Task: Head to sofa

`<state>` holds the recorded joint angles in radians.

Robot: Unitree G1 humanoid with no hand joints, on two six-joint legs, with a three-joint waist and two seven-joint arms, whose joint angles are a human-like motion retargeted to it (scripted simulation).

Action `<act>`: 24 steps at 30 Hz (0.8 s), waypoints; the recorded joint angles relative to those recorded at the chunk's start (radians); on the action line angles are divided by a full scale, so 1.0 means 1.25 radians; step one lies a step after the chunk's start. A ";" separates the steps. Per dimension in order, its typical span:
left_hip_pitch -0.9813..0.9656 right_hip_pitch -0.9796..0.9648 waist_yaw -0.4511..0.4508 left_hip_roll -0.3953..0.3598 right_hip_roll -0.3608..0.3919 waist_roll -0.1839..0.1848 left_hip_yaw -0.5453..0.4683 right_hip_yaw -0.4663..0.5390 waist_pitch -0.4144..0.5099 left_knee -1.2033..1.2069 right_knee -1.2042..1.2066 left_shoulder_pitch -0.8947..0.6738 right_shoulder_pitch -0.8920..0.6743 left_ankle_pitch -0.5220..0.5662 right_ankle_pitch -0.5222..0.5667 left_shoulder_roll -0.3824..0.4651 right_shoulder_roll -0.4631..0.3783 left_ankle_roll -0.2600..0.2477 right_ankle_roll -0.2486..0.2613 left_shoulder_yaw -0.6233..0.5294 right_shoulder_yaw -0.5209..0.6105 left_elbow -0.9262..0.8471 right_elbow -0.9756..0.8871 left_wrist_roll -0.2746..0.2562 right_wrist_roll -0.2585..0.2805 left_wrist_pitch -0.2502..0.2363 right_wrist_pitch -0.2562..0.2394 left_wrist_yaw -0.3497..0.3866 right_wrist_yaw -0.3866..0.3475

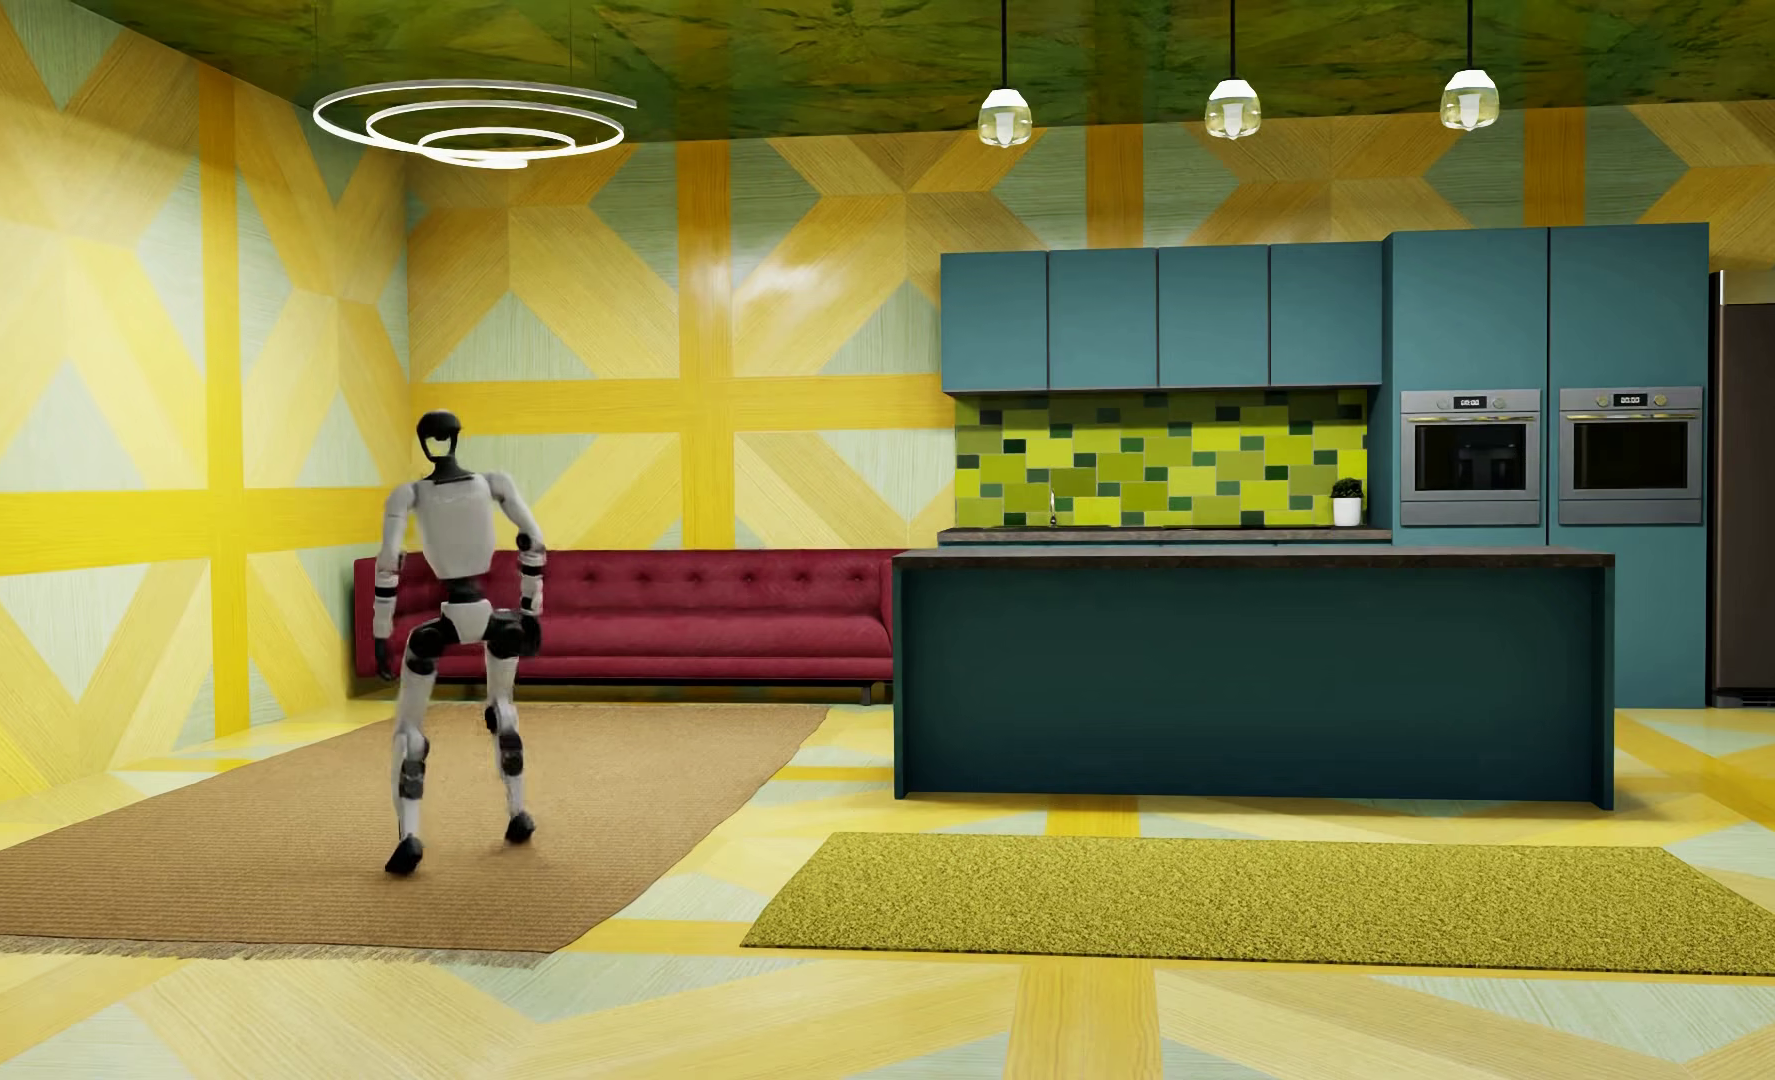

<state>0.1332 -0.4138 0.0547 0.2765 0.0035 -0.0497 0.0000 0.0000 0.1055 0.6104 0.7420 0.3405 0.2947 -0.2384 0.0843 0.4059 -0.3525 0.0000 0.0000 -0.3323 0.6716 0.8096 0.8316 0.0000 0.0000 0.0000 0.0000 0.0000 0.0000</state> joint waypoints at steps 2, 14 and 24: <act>0.075 -0.070 -0.048 -0.026 -0.016 0.013 0.000 0.000 -0.009 -0.033 -0.108 -0.016 0.037 -0.042 -0.079 0.000 -0.015 0.000 0.000 -0.003 0.042 -0.034 0.041 0.000 0.000 0.000 0.000 0.000 0.000; -0.251 0.213 0.040 -0.094 0.163 0.105 0.000 0.000 0.033 0.542 -0.130 0.009 0.008 -0.014 -0.183 0.001 -0.040 0.000 0.000 -0.079 0.071 0.012 0.038 0.000 0.000 0.000 0.000 0.000 0.000; -0.587 0.651 0.301 -0.158 -0.039 0.049 0.000 0.000 -0.014 0.145 -0.106 0.130 -0.174 0.102 -0.213 -0.004 -0.053 0.000 0.000 -0.174 -0.250 0.138 -0.232 0.000 0.000 0.000 0.000 0.000 0.000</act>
<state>-0.6007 0.3999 0.4304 0.0786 -0.0452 0.0113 0.0000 0.0000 0.0883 0.7920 0.6090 0.5028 0.0775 -0.1103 -0.1813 0.4005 -0.4184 0.0000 0.0000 -0.5496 0.3592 0.9824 0.5421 0.0000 0.0000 0.0000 0.0000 0.0000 0.0000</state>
